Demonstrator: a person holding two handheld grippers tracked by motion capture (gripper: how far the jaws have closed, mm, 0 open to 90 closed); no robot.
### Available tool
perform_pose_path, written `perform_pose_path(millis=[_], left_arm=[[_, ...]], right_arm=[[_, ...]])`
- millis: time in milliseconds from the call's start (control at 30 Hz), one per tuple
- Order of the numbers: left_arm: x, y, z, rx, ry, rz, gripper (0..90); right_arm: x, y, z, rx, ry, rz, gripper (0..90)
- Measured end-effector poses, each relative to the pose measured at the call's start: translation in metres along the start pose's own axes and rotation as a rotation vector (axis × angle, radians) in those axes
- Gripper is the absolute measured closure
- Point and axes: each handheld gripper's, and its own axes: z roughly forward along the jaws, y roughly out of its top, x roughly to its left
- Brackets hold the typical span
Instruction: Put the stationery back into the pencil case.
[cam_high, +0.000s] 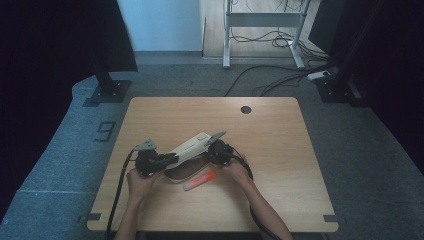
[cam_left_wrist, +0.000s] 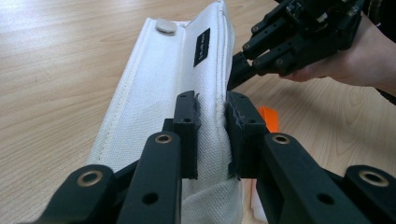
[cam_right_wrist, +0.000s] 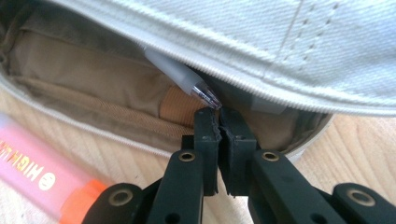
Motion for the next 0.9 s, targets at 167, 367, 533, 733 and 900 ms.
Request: perform_pose_path(millis=[167,367,533,733,900], left_arm=[[0.000,0.000,0.000,0.001,0.000,0.001,75.2],[0.000,0.000,0.000,0.000,-0.002,0.001,75.1],[0.001,0.000,0.000,-0.001,-0.001,0.001,75.1],[0.001,0.000,0.000,0.001,-0.003,0.000,75.1],[0.001,0.000,0.000,0.001,-0.003,0.000,75.0]], right_arm=[[-0.004,0.004,0.003,0.004,-0.019,0.016,80.9],[-0.006,0.003,-0.001,0.001,-0.023,0.017,78.0],[-0.005,0.002,-0.014,-0.022,-0.028,0.025,65.3],[-0.003,0.001,-0.025,-0.037,-0.020,0.037,48.8],[-0.001,-0.002,-0.030,-0.030,-0.019,0.032,41.3]])
